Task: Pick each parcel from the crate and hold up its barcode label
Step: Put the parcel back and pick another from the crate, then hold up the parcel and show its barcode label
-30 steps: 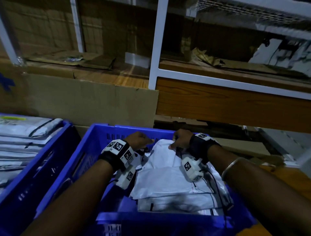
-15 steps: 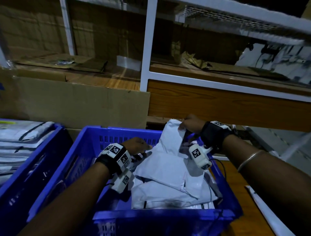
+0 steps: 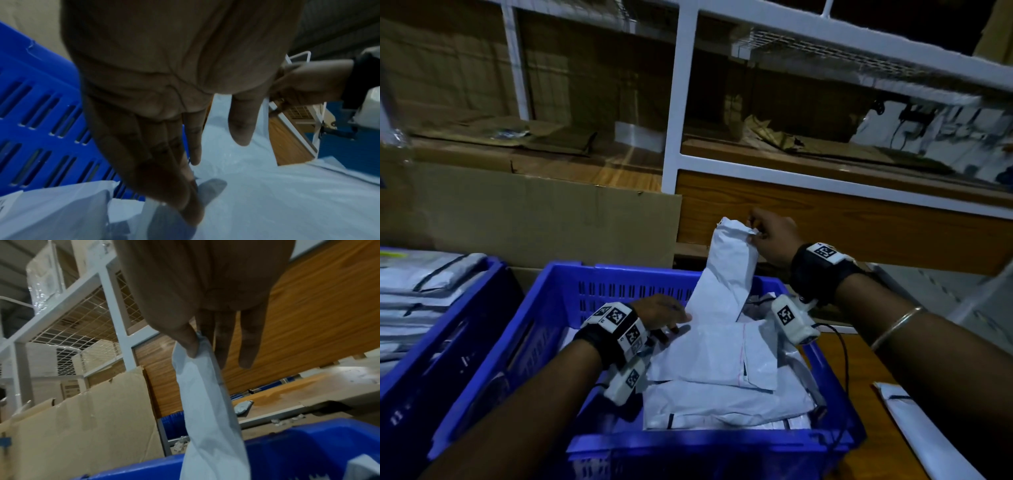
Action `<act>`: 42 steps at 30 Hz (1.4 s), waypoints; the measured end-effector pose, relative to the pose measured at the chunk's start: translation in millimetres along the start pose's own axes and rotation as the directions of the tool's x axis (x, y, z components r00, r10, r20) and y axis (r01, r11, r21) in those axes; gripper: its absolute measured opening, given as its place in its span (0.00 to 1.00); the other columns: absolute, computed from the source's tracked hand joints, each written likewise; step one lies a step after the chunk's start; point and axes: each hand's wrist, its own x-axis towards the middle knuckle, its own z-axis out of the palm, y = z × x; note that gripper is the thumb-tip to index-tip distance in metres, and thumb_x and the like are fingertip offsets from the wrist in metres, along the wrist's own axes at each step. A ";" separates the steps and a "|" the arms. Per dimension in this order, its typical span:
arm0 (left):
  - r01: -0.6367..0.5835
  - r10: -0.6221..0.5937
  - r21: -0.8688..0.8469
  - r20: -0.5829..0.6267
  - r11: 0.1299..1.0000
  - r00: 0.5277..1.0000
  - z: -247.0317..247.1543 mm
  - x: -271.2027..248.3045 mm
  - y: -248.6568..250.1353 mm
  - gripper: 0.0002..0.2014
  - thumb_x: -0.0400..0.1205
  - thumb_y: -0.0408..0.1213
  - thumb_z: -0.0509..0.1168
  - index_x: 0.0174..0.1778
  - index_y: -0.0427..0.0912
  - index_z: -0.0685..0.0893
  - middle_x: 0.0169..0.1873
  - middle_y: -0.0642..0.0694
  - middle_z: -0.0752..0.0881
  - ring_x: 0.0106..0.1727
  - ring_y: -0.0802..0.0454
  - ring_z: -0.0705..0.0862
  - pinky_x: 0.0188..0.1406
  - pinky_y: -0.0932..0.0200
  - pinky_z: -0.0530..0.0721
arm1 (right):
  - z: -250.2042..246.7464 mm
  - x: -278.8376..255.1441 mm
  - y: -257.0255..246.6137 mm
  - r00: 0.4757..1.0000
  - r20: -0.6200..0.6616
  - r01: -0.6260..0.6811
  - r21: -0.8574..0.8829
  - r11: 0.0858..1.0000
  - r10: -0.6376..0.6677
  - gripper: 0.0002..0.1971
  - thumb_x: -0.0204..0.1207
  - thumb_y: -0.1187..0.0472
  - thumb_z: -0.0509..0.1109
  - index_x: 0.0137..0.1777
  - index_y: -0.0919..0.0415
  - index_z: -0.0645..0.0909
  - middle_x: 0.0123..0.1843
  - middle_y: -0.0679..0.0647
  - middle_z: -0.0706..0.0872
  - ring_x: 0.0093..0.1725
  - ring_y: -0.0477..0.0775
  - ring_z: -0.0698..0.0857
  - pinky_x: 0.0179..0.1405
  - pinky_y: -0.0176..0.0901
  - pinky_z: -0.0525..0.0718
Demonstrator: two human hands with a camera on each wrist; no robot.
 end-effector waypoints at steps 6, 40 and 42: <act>0.050 -0.051 0.010 0.062 0.999 0.997 7.5 -6.7 4.1 0.12 0.83 0.41 0.69 0.52 0.34 0.81 0.46 0.34 0.82 0.39 0.37 0.85 0.26 0.56 0.87 | -10.4 10.1 -6.8 0.987 -0.131 0.113 0.121 0.986 -0.097 0.13 0.77 0.71 0.68 0.48 0.50 0.73 0.45 0.54 0.82 0.45 0.60 0.81 0.41 0.48 0.76; -0.235 0.291 -0.489 0.041 0.840 0.956 -24.7 -27.4 32.4 0.30 0.64 0.20 0.68 0.65 0.32 0.81 0.56 0.32 0.87 0.57 0.37 0.86 0.55 0.47 0.86 | 53.9 -31.7 11.0 0.969 0.213 -0.227 0.555 0.800 0.127 0.10 0.81 0.57 0.71 0.54 0.64 0.83 0.50 0.57 0.87 0.50 0.53 0.85 0.46 0.38 0.80; -0.246 0.313 -0.497 0.053 0.832 0.948 -25.0 -26.3 32.4 0.31 0.65 0.19 0.67 0.67 0.35 0.80 0.56 0.34 0.88 0.58 0.37 0.86 0.55 0.48 0.86 | 59.3 -33.5 4.2 0.930 0.338 -0.332 0.608 0.721 0.144 0.12 0.84 0.56 0.65 0.59 0.64 0.81 0.49 0.59 0.85 0.44 0.50 0.83 0.38 0.33 0.79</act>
